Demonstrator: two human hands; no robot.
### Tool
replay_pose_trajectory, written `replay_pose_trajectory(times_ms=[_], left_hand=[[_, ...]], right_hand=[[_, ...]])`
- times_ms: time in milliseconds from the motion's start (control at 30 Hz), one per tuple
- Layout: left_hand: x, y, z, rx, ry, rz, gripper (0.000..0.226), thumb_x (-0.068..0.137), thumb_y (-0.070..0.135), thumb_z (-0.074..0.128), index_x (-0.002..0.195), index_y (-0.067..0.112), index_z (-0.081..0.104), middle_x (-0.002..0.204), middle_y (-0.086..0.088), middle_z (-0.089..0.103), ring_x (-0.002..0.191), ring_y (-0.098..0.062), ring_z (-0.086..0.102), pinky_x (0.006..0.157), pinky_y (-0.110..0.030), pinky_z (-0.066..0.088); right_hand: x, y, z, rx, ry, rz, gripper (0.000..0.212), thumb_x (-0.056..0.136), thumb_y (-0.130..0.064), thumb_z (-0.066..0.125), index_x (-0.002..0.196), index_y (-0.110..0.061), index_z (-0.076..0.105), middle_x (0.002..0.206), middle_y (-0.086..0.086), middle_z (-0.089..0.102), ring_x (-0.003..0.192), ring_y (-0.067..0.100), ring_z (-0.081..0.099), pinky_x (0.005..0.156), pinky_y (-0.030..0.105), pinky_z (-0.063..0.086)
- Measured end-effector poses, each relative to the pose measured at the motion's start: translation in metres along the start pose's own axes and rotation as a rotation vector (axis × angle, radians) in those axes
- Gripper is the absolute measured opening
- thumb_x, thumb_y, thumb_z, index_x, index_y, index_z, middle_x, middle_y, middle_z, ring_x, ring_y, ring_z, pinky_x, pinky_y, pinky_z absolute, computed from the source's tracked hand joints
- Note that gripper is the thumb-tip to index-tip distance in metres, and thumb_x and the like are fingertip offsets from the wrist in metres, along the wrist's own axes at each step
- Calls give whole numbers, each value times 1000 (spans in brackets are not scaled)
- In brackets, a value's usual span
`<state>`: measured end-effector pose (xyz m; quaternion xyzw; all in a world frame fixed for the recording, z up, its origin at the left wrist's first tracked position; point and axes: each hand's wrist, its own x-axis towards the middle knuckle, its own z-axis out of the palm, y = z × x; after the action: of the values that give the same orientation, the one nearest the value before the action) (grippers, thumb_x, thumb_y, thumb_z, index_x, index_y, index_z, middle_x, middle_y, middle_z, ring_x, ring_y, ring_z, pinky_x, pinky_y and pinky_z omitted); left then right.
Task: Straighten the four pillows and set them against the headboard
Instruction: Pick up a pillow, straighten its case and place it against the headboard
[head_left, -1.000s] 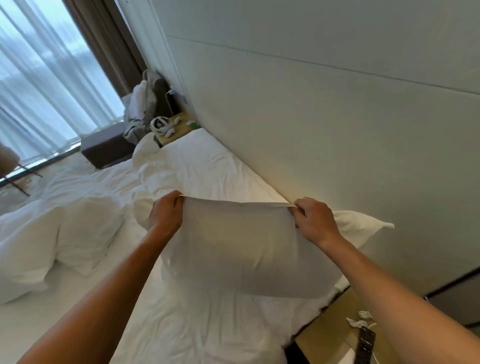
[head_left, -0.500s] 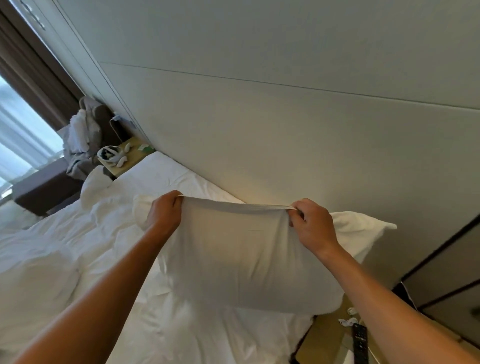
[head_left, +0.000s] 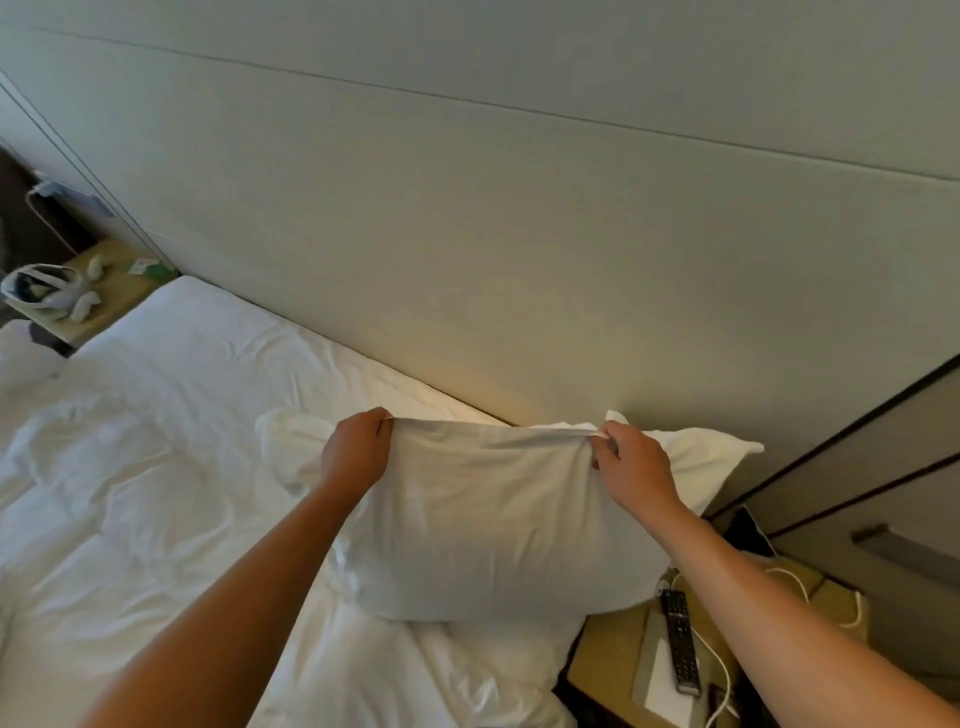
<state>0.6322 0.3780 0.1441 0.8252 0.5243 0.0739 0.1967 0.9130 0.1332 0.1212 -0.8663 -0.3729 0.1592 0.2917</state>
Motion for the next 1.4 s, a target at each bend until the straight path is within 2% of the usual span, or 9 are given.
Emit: replay_pose_trajectory(times_ms=[100,267,367,467,633,767,967,1233,1400], left_hand=[[7,-3,5,6,-77,-12,30,101,35,45,112,21,70,106,-5,72,96,-26,67,75,-34,51],[16,-26,17,88,-251,-63,49,98,34,55,144,17,49,137,-12,53,123,-34,58,100,-46,51],[20,-39,19,147,-261,-27,27,100,20,47,110,8,68,110,-13,60,107,-34,63,91,-44,55],[17,-47,21,144,-215,9,34,101,16,42,83,6,69,85,-10,63,89,-32,65,79,-43,56],[6,-54,23,111,-133,60,35,105,21,40,105,12,74,100,-15,66,104,-36,56,85,-45,52],[-3,-55,22,82,-122,68,36,106,22,39,118,16,72,110,-15,69,102,-34,64,88,-43,55],[-11,-55,13,26,-119,30,33,106,21,39,105,13,72,98,-10,74,89,-29,67,76,-36,52],[7,-49,-26,-143,-33,27,28,105,18,42,86,18,63,75,1,65,73,-22,62,63,-32,45],[36,-49,-59,-66,36,45,30,105,24,40,90,19,66,80,-3,67,77,-26,64,67,-36,51]], right_hand=[[2,-3,-1,-24,-15,-17,33,107,-34,48,75,-27,51,72,-5,61,67,13,57,57,34,42],[0,-2,7,-101,-42,4,27,105,-33,50,82,-18,54,80,-1,59,72,23,59,61,37,45],[-1,-5,8,-141,-51,16,19,102,-37,57,101,-19,62,99,-7,60,85,22,62,74,40,55],[0,-3,11,-212,-49,24,28,103,-34,55,84,-13,58,90,-4,57,77,25,60,65,40,51],[-3,-4,7,-157,-27,16,29,106,-26,54,81,-12,60,83,0,56,73,21,57,66,41,49],[-4,-3,2,-96,-3,2,24,104,-25,58,84,-15,66,77,-3,62,72,19,59,66,40,49],[-13,-5,7,-22,15,16,20,103,-26,59,85,-30,66,75,-12,65,73,5,59,60,26,42],[-15,-28,5,24,27,4,29,103,-26,58,76,-28,66,65,-6,67,67,16,64,62,37,52],[-5,-60,-3,65,77,-46,34,102,-22,58,68,-23,62,65,-3,65,70,23,64,65,42,53]])
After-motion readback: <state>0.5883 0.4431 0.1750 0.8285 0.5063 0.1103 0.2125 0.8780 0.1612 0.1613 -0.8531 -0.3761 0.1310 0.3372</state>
